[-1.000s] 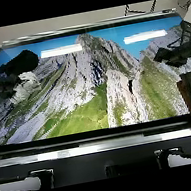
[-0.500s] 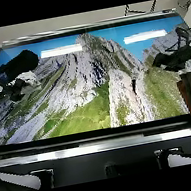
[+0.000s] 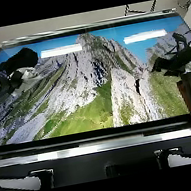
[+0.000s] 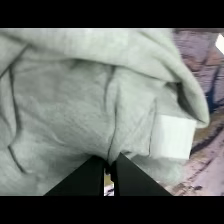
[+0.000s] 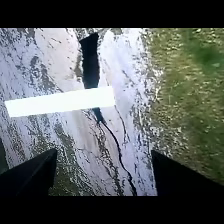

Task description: Fold the clothes and pants, and hang the long-sleeved shirts on hangers.

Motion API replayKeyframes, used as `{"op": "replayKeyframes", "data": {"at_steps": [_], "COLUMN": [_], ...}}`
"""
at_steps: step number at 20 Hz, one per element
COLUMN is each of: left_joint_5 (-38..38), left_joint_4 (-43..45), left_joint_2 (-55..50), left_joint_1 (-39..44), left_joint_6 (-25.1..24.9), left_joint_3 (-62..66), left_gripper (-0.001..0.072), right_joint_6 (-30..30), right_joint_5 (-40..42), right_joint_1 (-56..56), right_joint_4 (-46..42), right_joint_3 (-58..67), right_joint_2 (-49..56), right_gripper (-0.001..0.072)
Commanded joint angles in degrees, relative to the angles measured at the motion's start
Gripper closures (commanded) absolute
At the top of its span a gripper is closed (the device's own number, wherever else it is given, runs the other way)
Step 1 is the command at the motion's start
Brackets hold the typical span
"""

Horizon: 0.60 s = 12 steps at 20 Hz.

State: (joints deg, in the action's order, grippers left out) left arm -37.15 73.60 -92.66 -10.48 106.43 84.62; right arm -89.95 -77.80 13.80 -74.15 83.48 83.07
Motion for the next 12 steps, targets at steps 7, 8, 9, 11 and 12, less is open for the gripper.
{"op": "replayKeyframes", "data": {"at_steps": [7,8,9,11,12], "left_joint_5": [-4.7,-4.7,-4.6,-4.3,-4.5], "left_joint_4": [-0.1,-0.1,-0.1,-0.1,-0.1], "left_joint_2": [34.7,35.2,35.1,33.5,32.2], "left_joint_1": [32.4,38.0,42.8,51.3,54.7], "left_joint_6": [-6.9,-5.2,-3.5,-0.7,-0.7], "left_joint_3": [-1.8,-3.3,-5.3,-10.9,-14.3], "left_gripper": [0.0686,0.0686,0.0686,0.0685,0.0685], "right_joint_6": [1.3,1.9,2.4,2.4,2.4], "right_joint_5": [-2.2,-2.2,-2.0,-1.9,-2.0], "right_joint_1": [-0.1,-0.1,-0.1,-0.1,-0.1], "right_joint_4": [0.2,0.2,0.0,-0.1,-0.1], "right_joint_3": [0.4,0.4,0.4,0.4,0.4], "right_joint_2": [-11.8,-13.8,-15.7,-18.7,-19.7], "right_gripper": [0.0043,0.0043,0.0043,0.0044,0.0044]}}
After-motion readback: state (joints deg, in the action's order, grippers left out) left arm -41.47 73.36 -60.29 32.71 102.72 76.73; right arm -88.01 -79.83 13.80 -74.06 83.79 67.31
